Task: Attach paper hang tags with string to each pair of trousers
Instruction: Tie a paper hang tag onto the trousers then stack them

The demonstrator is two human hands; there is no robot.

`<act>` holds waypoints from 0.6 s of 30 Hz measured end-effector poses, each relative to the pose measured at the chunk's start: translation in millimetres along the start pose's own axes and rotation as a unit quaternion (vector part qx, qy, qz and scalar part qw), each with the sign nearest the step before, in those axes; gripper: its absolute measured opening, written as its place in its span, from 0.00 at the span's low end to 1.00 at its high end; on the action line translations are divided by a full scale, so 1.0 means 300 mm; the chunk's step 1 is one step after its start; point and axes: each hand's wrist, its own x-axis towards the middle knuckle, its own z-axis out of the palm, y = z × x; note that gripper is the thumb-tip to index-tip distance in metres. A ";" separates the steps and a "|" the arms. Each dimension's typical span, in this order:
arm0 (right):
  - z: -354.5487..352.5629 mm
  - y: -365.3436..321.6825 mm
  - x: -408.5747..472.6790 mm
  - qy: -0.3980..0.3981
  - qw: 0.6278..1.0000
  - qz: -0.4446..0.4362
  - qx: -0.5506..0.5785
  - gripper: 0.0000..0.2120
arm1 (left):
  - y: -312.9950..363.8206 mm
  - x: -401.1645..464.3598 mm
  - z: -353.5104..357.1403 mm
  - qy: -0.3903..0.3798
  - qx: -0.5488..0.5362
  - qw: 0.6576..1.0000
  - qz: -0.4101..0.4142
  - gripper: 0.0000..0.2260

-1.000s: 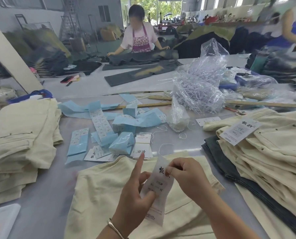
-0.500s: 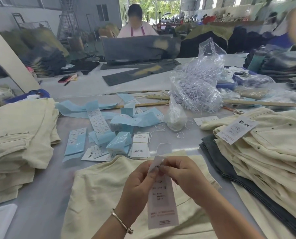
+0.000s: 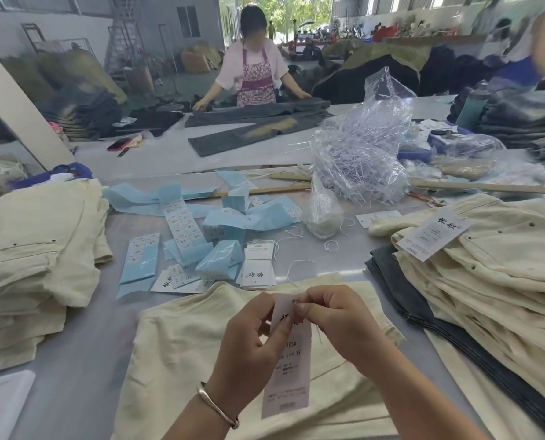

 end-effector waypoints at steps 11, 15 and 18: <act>-0.027 0.006 -0.047 -0.062 0.986 0.062 0.143 0.11 | 0.026 0.006 0.001 -0.010 -0.130 0.990 -0.048 0.10; -0.042 0.015 -0.057 -0.083 0.949 0.126 0.275 0.05 | 0.042 0.011 0.034 -0.019 -0.135 0.990 -0.028 0.06; -0.058 0.042 -0.070 -0.095 0.930 0.147 0.323 0.04 | 0.043 0.026 0.052 -0.019 -0.128 0.991 -0.027 0.03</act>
